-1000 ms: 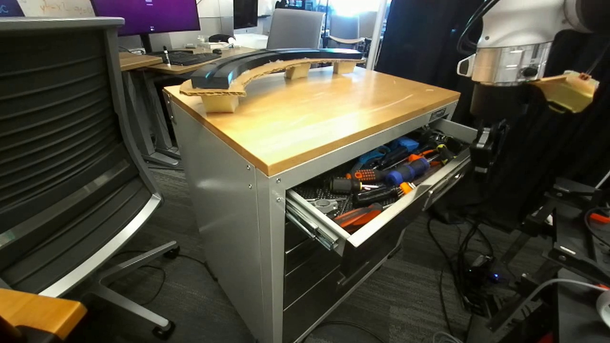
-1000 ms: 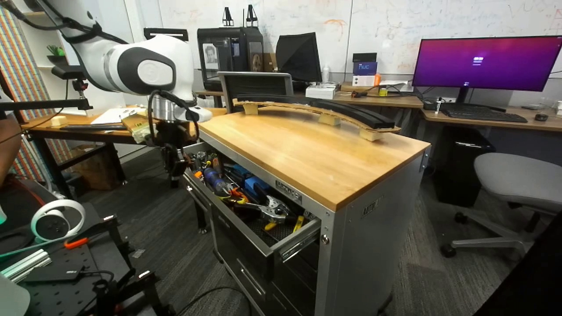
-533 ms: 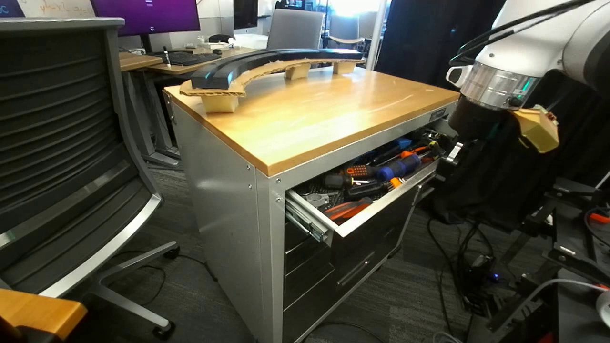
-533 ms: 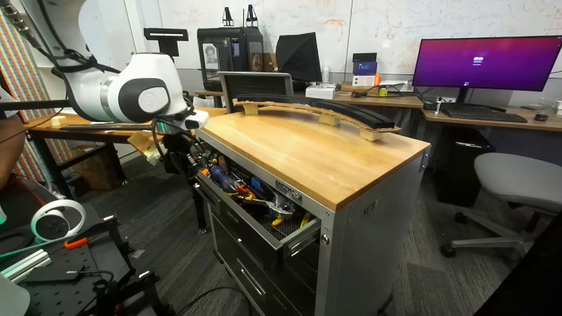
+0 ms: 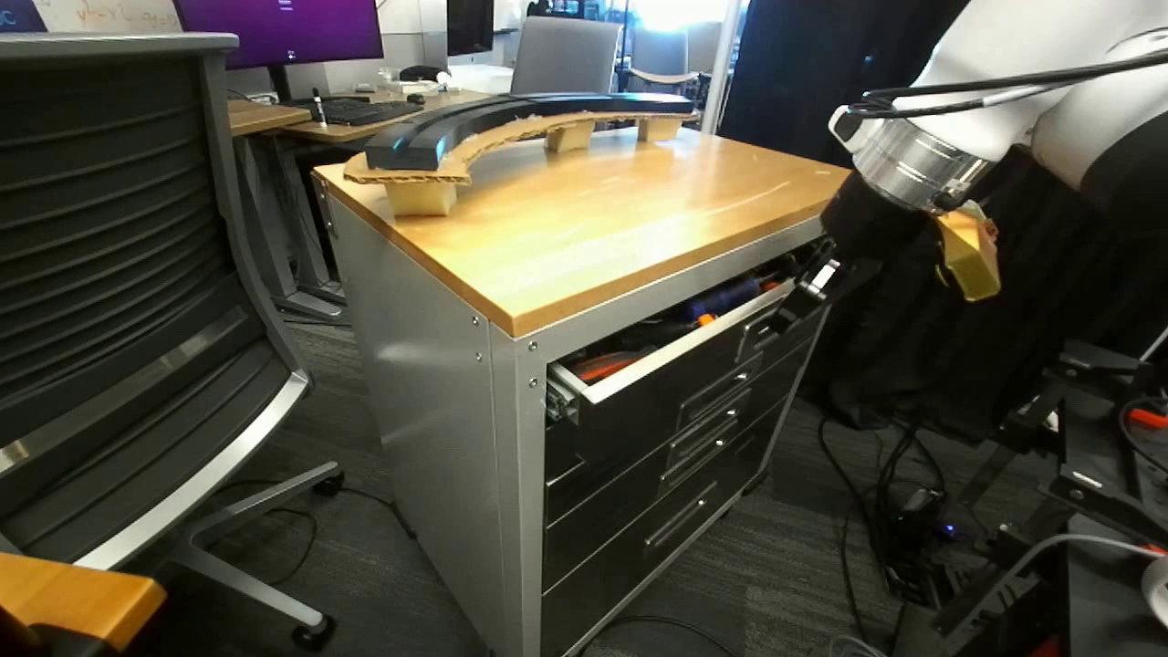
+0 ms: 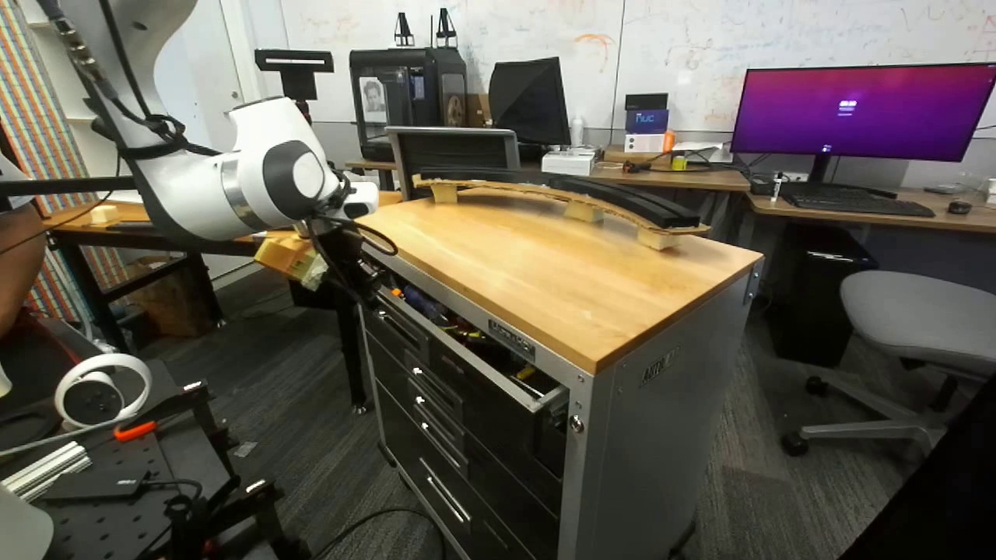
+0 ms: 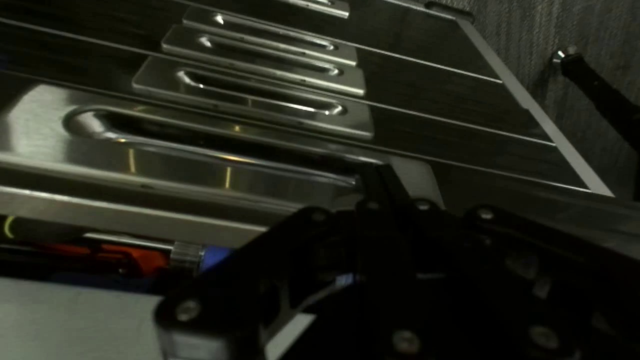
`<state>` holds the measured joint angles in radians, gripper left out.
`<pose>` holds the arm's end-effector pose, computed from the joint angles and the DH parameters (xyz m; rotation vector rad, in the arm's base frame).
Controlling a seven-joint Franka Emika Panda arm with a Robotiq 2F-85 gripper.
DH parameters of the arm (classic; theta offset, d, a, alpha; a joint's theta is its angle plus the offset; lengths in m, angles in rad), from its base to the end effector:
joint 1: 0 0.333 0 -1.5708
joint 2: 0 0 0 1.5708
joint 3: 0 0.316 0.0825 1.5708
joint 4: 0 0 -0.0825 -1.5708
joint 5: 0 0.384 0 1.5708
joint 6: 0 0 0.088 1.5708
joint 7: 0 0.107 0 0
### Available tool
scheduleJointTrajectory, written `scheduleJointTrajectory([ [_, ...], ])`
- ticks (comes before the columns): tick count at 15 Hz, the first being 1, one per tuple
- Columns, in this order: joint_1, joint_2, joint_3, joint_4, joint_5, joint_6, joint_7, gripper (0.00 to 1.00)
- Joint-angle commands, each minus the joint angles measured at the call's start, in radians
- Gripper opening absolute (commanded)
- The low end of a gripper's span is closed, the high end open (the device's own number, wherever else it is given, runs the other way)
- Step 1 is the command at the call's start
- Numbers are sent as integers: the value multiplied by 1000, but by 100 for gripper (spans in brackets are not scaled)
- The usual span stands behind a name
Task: Put the screwdriver in the drawer then close the drawer
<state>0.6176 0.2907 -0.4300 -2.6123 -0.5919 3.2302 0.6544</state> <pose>0.4292 0.1264 0.1872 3.0611 0.2579 0.5313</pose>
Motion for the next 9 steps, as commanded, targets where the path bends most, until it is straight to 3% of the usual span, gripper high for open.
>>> scheduleJointTrajectory([
  [1, 225, 140, -205, 114, 20, 153, 53, 5],
  [4, 357, 222, -308, 127, 114, 251, 46, 5],
  [5, 371, 219, -311, 116, 134, 244, 40, 11],
  [6, 376, 189, -308, 98, 133, 195, 33, 32],
  [7, 370, 136, -300, 69, 117, 141, 29, 39],
  [9, 404, 8, -346, 9, 84, -16, -2, 55],
])
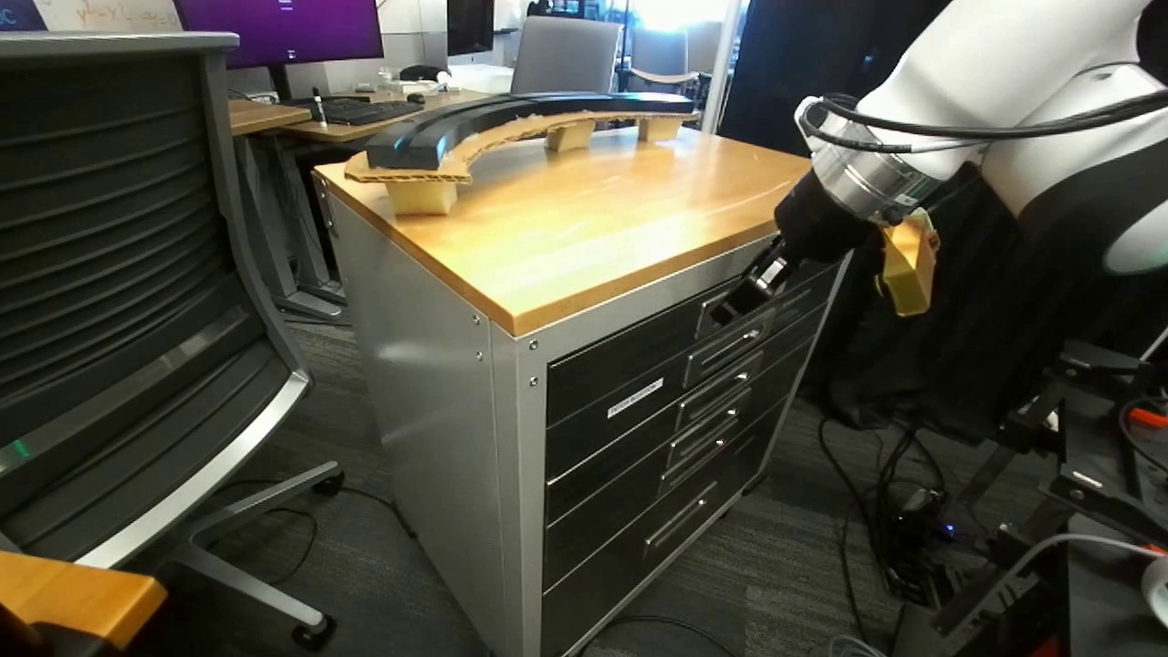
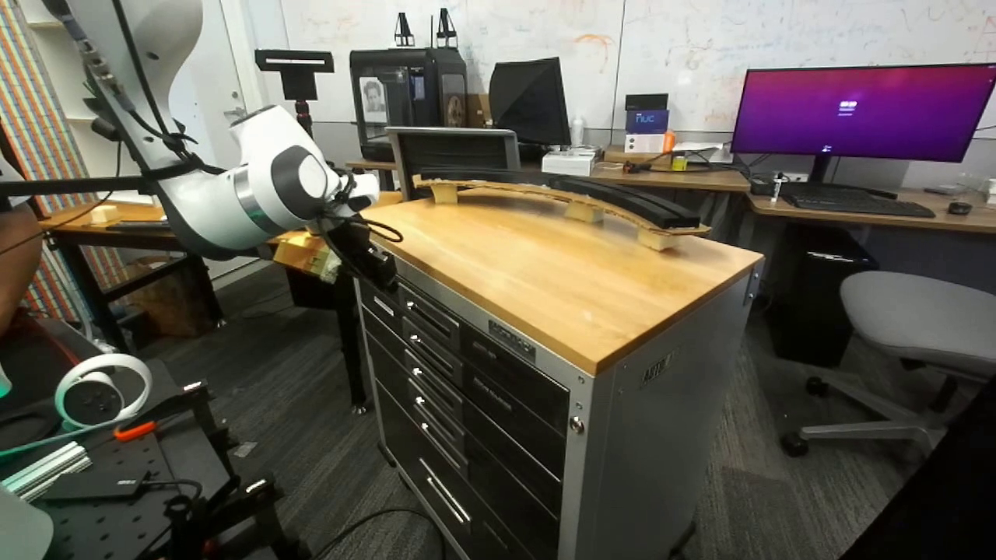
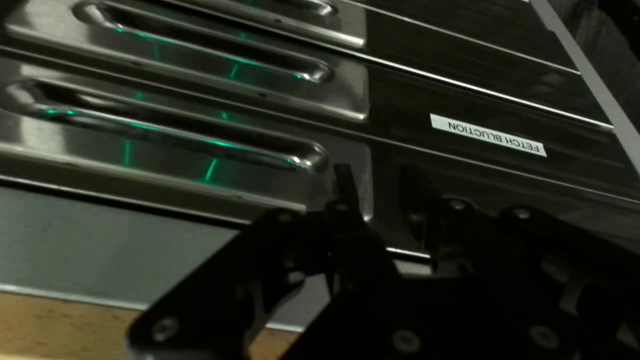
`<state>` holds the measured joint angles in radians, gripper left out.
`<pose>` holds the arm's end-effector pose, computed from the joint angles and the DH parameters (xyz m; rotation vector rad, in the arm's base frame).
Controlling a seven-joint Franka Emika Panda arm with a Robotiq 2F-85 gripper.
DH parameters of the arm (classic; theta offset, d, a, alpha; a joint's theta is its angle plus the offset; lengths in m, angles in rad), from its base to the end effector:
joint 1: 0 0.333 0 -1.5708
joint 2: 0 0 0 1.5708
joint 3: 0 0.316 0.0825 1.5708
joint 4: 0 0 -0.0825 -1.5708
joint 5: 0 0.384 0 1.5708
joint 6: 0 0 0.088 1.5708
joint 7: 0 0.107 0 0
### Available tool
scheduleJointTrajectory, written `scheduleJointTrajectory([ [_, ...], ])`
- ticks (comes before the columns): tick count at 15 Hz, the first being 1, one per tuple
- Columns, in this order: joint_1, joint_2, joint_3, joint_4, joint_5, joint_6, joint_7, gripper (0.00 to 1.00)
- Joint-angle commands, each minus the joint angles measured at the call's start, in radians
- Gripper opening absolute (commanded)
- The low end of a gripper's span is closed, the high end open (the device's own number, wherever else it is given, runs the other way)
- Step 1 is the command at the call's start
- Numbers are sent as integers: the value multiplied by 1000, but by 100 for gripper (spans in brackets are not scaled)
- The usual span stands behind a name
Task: Put the screwdriver in the drawer then close the drawer
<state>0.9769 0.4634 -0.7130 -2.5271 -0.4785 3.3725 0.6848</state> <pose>0.4542 0.1573 0.1828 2.9764 0.2911 0.7380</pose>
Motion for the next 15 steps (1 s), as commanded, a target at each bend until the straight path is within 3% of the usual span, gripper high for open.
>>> scheduleJointTrajectory([
  [1, 68, -221, -98, -96, -40, -215, -44, 62],
  [3, 19, -304, -36, -105, -23, -365, -78, 77],
  [5, 71, -408, -99, -102, -24, -530, -104, 92],
  [6, 58, -462, -77, -91, 7, -610, -148, 99],
  [9, 52, -630, -53, -59, 118, -844, -288, 100],
  [10, -135, -673, 142, -47, 181, -914, -354, 100],
  [12, -234, -725, 268, 5, 346, -1063, -459, 100],
  [13, -327, -620, 349, -26, 308, -942, -415, 100],
  [15, -451, -657, 478, -22, 343, -975, -439, 99],
])
